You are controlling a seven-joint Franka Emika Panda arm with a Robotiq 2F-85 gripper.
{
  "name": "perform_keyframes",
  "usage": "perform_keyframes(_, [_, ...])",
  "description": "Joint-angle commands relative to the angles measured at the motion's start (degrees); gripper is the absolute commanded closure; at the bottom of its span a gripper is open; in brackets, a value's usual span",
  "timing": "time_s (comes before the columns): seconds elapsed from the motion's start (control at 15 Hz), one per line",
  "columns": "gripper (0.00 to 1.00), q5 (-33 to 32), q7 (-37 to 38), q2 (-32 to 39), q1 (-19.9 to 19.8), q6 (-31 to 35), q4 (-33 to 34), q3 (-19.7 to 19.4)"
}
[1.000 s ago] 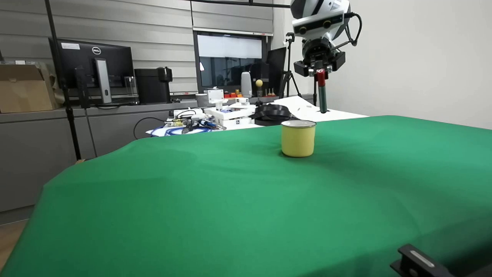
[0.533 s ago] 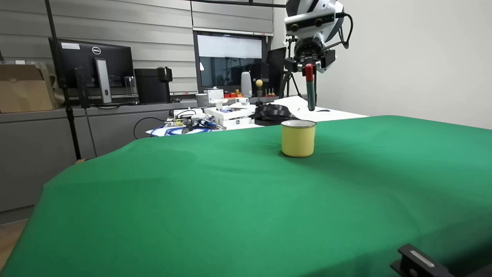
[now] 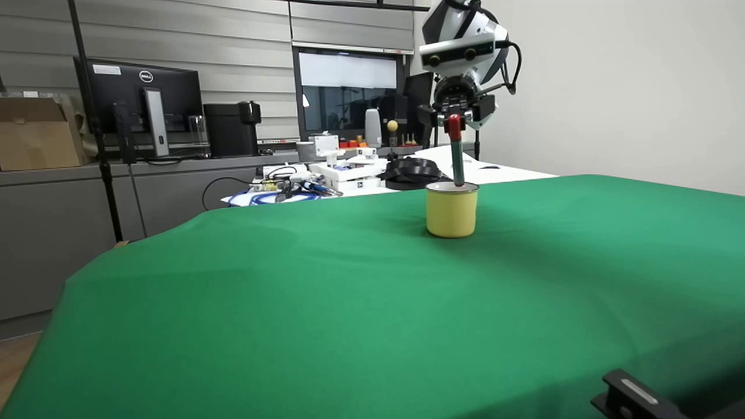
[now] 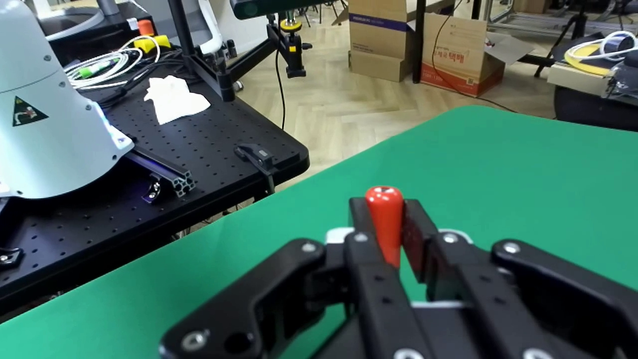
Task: Pick the marker and put it in the cup
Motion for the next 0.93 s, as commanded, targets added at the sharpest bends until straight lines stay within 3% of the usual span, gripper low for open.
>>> perform_keyframes(0.0, [0.95, 0.7, 1.9, 2.8, 0.3, 0.5, 3.5, 0.1])
perform_keyframes(0.33, [0.95, 0.0, 1.4, 2.6, 0.9, 4.9, 3.4, 0.1])
perform_keyframes(0.47, [0.54, 0.3, 1.8, 2.5, 0.7, 4.8, 3.9, 0.6])
perform_keyframes(0.87, [0.15, 0.3, 2.5, 1.1, -0.5, -0.1, 8.1, 1.4])
